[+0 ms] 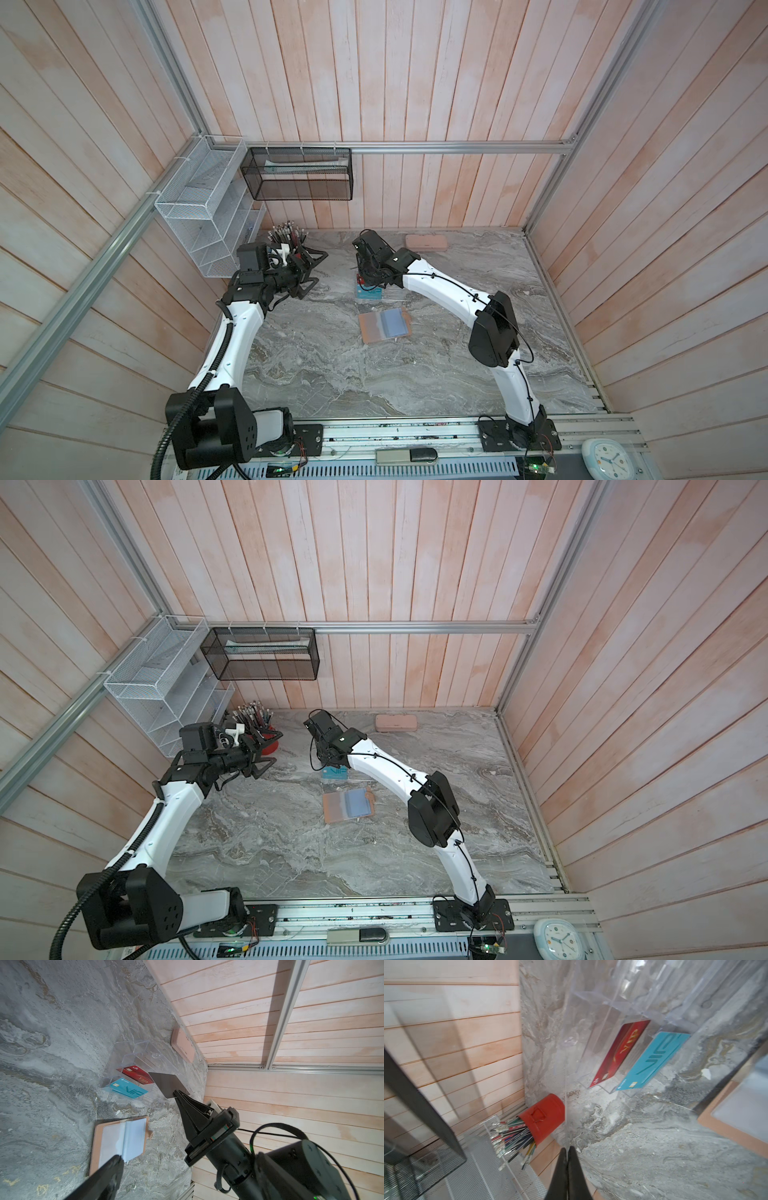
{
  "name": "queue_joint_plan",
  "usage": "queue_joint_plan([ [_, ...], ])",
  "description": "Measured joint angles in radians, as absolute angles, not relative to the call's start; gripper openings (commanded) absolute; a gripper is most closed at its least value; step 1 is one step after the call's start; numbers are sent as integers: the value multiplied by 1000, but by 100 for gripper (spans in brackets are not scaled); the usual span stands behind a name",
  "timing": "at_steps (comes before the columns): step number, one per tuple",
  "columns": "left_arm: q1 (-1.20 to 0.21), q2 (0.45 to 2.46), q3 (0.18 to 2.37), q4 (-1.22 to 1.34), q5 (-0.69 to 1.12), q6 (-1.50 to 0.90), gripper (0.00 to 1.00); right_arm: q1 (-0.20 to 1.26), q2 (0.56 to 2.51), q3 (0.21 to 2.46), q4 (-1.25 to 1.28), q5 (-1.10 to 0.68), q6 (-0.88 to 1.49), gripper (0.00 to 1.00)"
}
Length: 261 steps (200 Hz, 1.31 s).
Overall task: Take the credit cards out of the card holder
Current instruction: Place the credit card in the storage box.
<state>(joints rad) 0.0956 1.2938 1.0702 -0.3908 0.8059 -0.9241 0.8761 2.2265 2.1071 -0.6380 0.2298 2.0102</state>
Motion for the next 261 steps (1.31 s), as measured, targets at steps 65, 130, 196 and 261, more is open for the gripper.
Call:
queue_joint_plan([
  [65,100,1296,1061,-408,802,-889,100,849,2278,2171,-727,211,2033,0],
  [130,100,1322,1058,-396,802,-889,100,831,2296,2212,-759,207,2056,0],
  [196,100,1322,1058,-388,802,-880,100,841,2325,2266,-794,208,2066,0],
  [261,100,1323,1046,-384,803,-871,100,842,2385,2339,-820,212,2069,0],
])
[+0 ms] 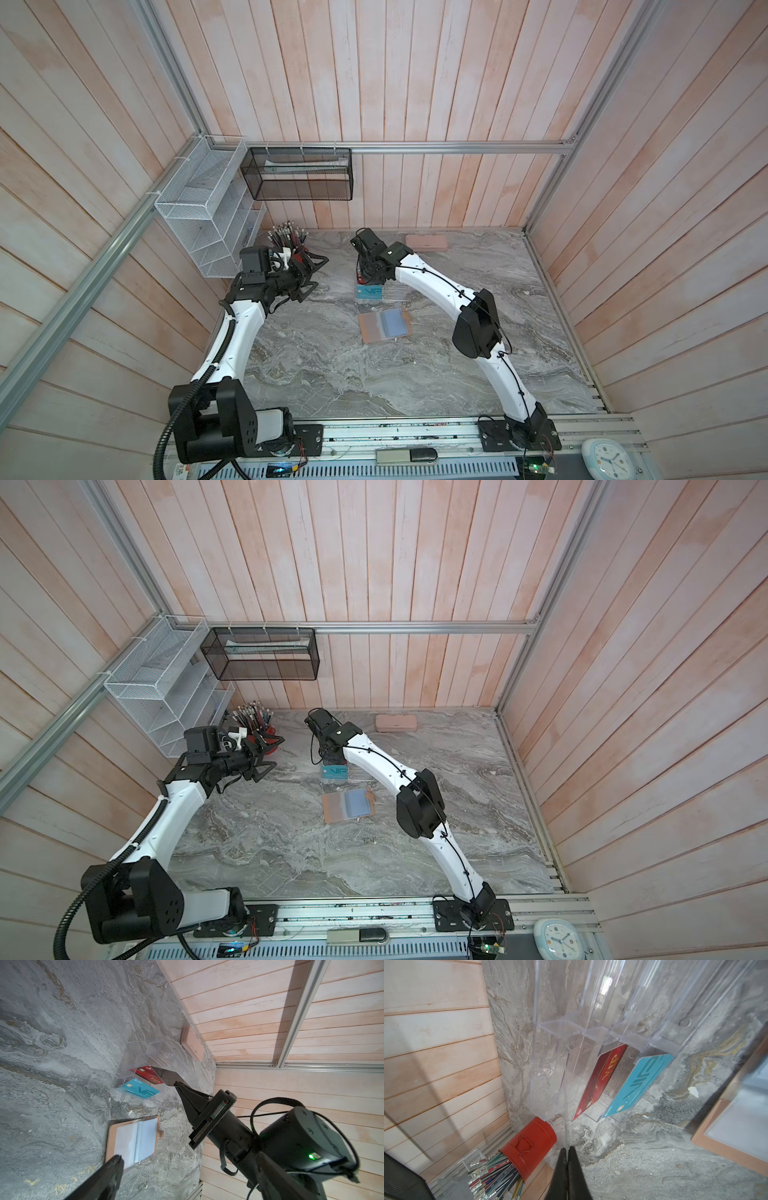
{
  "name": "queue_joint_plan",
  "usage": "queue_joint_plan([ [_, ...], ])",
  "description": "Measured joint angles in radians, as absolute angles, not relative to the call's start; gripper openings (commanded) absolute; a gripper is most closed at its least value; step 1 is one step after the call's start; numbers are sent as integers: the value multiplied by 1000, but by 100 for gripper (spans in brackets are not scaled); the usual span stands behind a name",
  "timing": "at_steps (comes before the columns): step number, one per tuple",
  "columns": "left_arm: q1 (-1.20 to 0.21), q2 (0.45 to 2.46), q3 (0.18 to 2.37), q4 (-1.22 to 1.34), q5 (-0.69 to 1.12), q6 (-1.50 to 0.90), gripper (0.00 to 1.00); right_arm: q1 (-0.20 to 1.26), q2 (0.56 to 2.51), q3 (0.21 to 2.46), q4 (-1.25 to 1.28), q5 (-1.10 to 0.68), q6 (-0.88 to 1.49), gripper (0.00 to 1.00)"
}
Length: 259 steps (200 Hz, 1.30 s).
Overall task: Take the credit cards out of the card holder
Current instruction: Place the credit card in the storage box.
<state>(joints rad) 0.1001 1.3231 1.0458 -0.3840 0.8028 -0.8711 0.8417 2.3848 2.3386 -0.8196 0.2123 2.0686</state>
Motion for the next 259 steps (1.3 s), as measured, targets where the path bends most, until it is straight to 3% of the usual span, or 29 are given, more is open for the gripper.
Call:
queue_joint_plan([
  [259,62,1352,1042,-370,807,-857,100,836,2405,2311,-809,268,2074,0],
])
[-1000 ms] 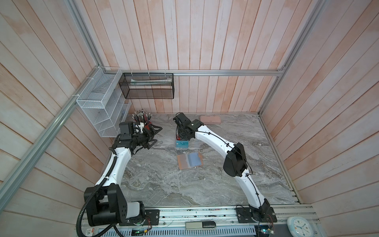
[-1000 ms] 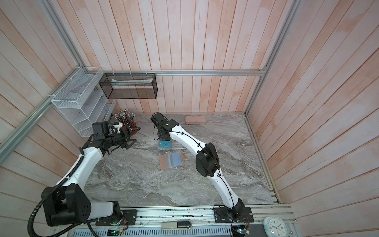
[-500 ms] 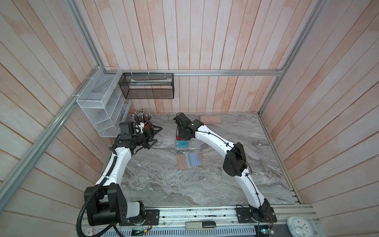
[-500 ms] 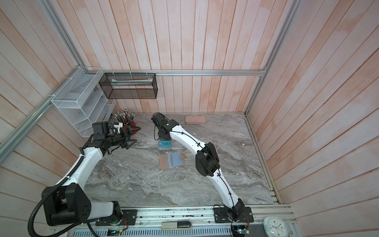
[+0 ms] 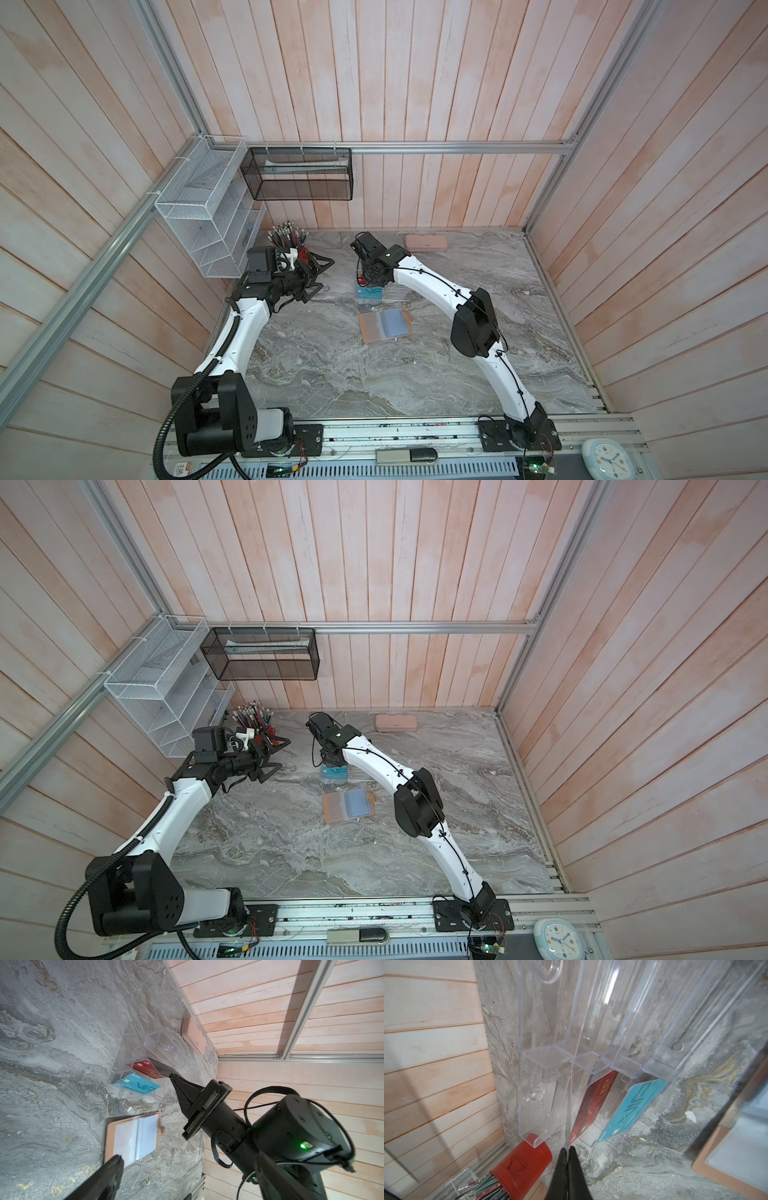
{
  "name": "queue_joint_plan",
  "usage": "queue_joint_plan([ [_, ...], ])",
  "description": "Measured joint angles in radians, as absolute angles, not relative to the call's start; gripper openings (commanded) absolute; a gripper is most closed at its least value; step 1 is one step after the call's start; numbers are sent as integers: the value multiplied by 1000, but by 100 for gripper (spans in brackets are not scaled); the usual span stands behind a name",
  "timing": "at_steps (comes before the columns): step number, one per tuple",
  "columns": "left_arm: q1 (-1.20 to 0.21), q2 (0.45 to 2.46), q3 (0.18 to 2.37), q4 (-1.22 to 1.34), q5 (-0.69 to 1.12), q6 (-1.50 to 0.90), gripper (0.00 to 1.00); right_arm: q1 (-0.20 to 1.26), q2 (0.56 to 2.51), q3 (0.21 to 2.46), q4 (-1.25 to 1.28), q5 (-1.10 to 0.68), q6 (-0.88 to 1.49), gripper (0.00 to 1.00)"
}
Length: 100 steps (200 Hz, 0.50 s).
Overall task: Take the credit cards out of the card holder
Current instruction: Place the credit card in the storage box.
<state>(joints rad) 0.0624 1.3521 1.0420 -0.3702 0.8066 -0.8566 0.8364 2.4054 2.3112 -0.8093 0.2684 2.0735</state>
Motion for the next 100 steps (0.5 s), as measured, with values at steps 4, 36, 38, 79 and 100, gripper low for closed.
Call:
queue_joint_plan([
  [4,62,1352,1042,-370,807,-857,100,836,2405,2311,-809,271,2074,0],
  [36,62,1352,1042,-371,807,-856,100,838,2407,2318,-812,282,2074,0],
  [38,62,1352,1042,-371,807,-857,100,838,2408,2321,-813,283,2074,0],
  [79,58,1352,1042,-371,810,-856,100,846,2441,2365,-813,291,2076,0],
  [100,58,1352,1042,-371,810,-856,100,850,2441,2365,-812,298,2076,0],
])
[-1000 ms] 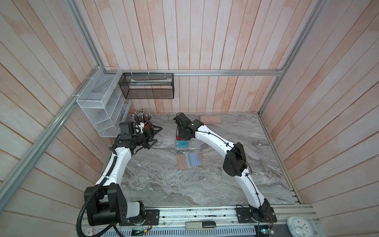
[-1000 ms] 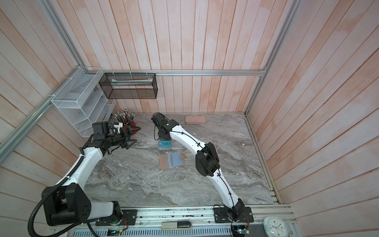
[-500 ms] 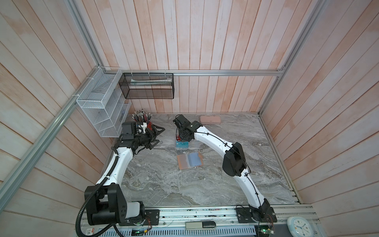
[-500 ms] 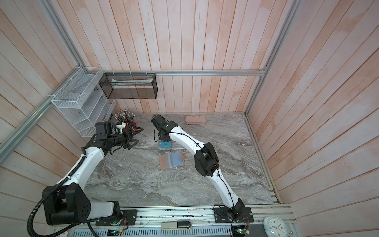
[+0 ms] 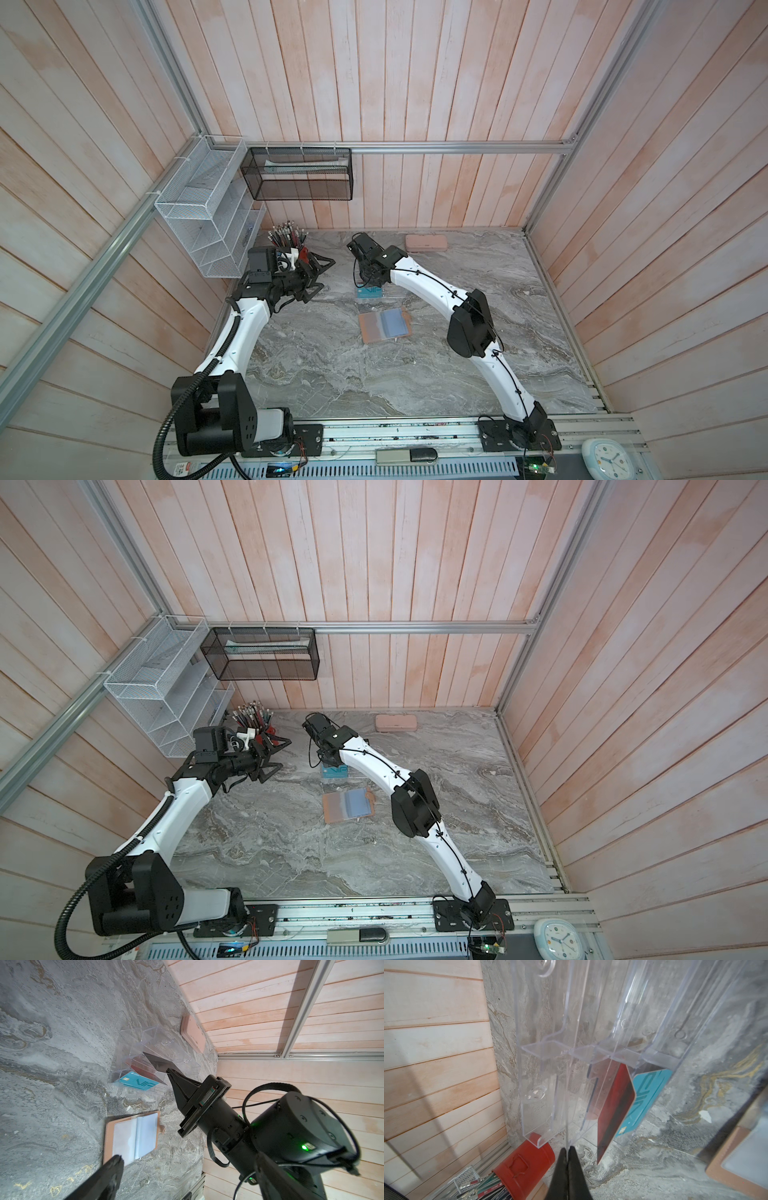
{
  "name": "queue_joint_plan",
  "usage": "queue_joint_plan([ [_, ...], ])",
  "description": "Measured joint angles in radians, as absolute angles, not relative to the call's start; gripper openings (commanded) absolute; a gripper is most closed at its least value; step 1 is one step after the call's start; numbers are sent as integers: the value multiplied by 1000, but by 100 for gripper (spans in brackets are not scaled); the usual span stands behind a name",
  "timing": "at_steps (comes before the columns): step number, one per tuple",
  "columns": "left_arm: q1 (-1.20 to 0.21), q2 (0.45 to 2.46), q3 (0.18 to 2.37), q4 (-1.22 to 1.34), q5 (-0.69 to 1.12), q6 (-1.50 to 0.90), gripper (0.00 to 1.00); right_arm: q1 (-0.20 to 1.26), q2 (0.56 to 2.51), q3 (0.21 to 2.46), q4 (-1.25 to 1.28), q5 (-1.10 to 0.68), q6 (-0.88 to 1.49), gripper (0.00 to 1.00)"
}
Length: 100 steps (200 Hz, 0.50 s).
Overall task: Take the credit cards out of the card holder
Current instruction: Place the credit card in the storage box.
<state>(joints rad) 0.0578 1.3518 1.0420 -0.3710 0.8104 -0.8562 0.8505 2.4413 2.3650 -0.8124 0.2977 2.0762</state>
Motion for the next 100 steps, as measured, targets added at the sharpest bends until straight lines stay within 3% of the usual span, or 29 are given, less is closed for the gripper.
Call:
queue_joint_plan([
  [100,57,1350,1042,-371,811,-856,100,852,2441,2365,-808,306,2076,0],
])
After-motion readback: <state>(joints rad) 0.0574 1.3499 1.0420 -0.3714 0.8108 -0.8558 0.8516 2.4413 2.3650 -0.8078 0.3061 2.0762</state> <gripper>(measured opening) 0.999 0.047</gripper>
